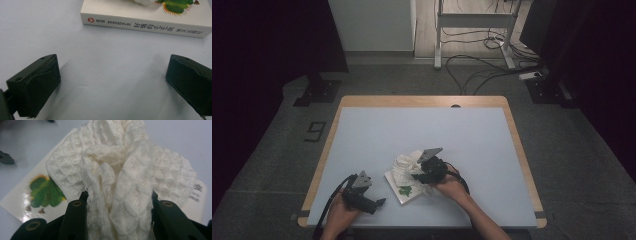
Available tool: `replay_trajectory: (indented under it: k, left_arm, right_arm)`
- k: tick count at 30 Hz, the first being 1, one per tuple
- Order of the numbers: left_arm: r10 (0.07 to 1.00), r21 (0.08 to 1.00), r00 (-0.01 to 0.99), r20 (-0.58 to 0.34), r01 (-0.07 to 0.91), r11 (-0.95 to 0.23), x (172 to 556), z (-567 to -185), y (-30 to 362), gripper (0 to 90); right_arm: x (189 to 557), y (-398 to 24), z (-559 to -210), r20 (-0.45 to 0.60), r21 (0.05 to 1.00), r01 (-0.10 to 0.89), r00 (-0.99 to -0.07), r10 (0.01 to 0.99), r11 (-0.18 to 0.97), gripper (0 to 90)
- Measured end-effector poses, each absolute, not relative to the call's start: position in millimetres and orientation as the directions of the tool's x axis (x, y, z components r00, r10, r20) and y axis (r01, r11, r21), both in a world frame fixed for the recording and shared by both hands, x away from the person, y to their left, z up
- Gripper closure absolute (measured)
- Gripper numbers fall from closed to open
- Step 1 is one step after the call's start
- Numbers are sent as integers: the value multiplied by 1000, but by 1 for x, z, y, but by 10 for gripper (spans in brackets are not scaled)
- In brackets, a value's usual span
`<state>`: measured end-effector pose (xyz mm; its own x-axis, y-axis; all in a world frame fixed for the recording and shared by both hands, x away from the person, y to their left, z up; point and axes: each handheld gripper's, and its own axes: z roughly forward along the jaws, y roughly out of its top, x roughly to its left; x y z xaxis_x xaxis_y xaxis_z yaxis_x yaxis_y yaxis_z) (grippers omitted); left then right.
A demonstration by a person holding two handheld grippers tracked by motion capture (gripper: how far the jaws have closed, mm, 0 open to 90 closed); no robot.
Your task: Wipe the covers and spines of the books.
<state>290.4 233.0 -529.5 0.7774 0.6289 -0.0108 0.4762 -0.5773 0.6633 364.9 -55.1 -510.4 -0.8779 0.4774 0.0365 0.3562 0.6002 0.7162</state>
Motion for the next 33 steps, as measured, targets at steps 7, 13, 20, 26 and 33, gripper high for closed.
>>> replay_trajectory:
  k: [7, 13, 20, 26, 33]
  left_arm:
    - [629, 663, 778, -11, 476, -577, 290, -529, 233, 0]
    - [629, 663, 777, -11, 476, -577, 290, -530, 233, 0]
    - [629, 663, 777, -11, 476, -577, 290, -529, 233, 0]
    - [629, 663, 778, -11, 476, -578, 290, -529, 233, 0]
    - [628, 663, 778, -11, 476, -578, 290, -529, 233, 0]
  right_arm:
    - [374, -74, -511, 39, 715, 388, -853, 520, 581, 600]
    - [378, -84, -512, 33, 715, 404, -835, 549, 571, 600]
    - [385, -100, -512, 27, 710, 432, -806, 592, 556, 601]
    - [390, -114, -513, 42, 709, 464, -779, 625, 531, 601]
    - [390, -116, -511, 21, 697, 466, -772, 635, 544, 601]
